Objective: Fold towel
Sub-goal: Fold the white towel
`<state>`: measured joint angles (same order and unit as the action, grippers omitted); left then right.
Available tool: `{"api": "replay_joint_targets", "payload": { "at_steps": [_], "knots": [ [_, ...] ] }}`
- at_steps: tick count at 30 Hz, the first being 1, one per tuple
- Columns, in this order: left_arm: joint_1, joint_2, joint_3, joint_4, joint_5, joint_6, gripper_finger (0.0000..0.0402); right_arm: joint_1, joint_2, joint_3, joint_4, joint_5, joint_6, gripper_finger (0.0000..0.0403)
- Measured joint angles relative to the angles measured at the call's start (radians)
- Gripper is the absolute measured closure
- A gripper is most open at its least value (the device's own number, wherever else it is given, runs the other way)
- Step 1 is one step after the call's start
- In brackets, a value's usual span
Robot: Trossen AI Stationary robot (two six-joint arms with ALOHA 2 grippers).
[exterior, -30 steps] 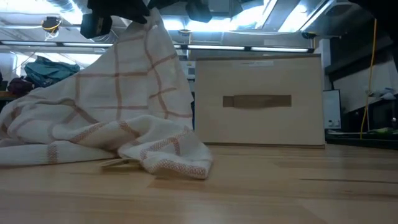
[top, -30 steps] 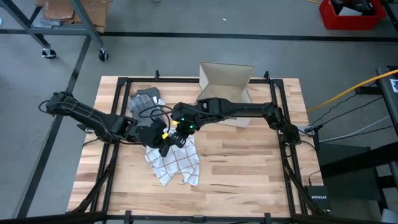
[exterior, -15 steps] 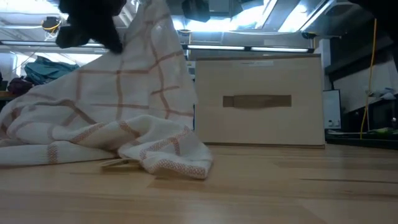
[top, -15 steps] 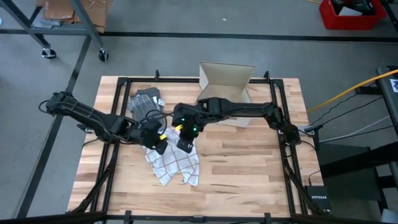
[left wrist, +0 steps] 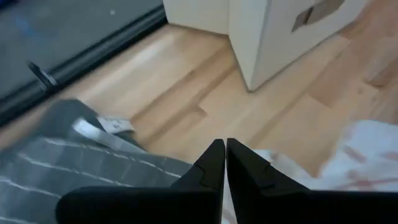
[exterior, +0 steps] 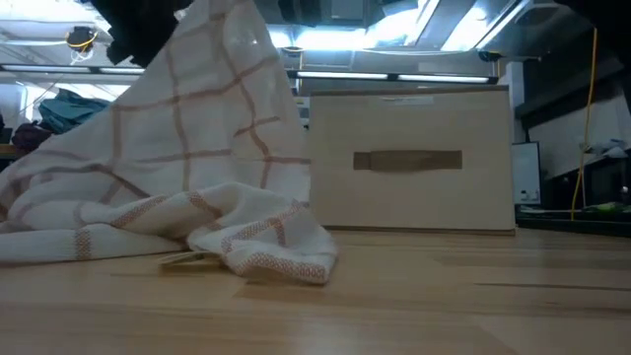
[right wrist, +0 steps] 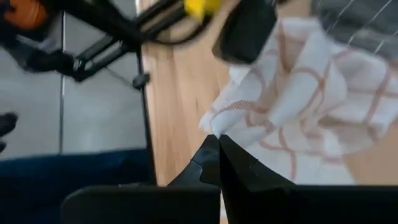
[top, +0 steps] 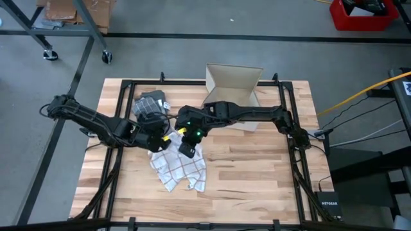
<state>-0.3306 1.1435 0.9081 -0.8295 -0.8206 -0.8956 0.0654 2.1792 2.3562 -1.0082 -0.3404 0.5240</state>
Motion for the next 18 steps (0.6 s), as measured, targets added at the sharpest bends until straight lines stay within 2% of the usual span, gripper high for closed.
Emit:
{"api": "replay_joint_targets", "payload": {
  "at_steps": [3,5,8,13,18],
  "knots": [
    [0.015,-0.005,0.003,0.000,0.033,0.012,0.0396,0.000,0.000,0.000,0.030,0.099,0.053,0.0403],
    [0.011,-0.018,0.014,0.003,0.103,-0.014,0.0400,-0.002,0.000,0.000,0.014,0.172,0.096,0.0403],
    [-0.031,-0.055,0.026,0.012,0.211,0.029,0.0398,-0.017,0.000,0.000,-0.008,0.246,0.141,0.0403],
    [-0.127,-0.097,0.029,0.022,0.321,0.090,0.0400,-0.056,0.000,0.000,0.045,0.222,0.227,0.0403],
    [-0.175,-0.097,0.029,0.074,0.391,0.064,0.0391,-0.067,-0.004,0.000,0.174,0.199,0.234,0.0403]
  ]
}}
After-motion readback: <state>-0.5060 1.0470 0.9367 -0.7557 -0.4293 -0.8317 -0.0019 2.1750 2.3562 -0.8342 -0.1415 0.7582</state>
